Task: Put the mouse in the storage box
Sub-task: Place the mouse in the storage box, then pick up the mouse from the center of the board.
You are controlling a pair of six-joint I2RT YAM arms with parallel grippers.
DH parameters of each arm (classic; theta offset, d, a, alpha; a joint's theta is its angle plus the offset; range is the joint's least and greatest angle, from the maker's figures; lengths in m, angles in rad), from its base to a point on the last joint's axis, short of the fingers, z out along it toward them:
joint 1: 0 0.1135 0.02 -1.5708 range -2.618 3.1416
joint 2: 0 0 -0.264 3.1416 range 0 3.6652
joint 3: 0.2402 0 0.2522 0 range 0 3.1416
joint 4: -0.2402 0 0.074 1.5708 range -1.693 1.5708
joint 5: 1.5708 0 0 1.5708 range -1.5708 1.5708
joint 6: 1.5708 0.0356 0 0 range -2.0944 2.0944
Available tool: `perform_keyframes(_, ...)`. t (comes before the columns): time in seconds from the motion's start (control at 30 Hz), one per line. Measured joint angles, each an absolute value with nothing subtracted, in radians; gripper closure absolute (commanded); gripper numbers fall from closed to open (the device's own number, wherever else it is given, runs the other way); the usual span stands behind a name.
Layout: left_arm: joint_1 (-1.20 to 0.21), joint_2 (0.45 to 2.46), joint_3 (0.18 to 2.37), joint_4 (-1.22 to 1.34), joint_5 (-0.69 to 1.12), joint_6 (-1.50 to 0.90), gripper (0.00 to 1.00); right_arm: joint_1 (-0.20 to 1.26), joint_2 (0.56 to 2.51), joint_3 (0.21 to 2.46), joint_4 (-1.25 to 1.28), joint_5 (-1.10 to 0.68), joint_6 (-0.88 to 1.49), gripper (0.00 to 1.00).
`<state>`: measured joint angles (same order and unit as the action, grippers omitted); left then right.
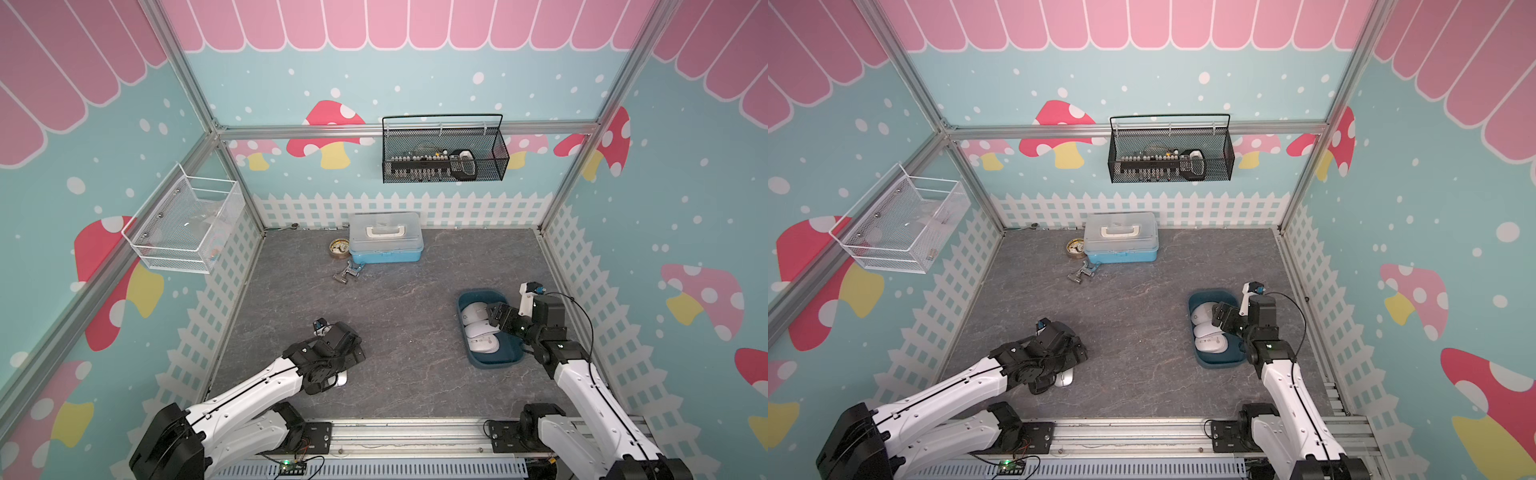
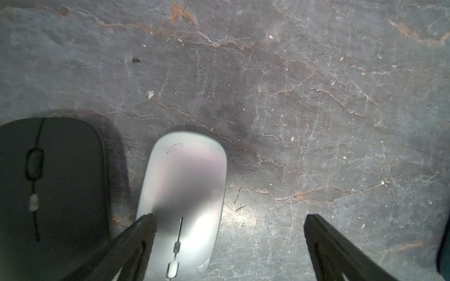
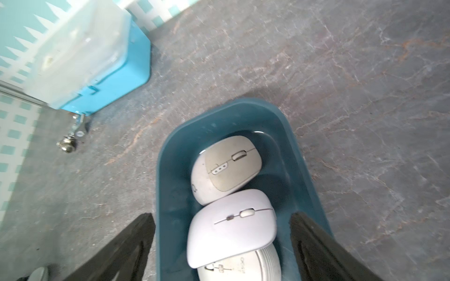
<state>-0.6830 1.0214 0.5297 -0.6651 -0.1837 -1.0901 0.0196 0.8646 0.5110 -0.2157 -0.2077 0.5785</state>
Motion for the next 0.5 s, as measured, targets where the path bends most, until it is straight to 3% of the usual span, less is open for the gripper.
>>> perform_keyframes(0.5,-0.65,1.21,0.577,-0.678,-0.234,-1.066,0.03,0.02,0.855,0.481,-0.188,-0.289,0.592,0.08)
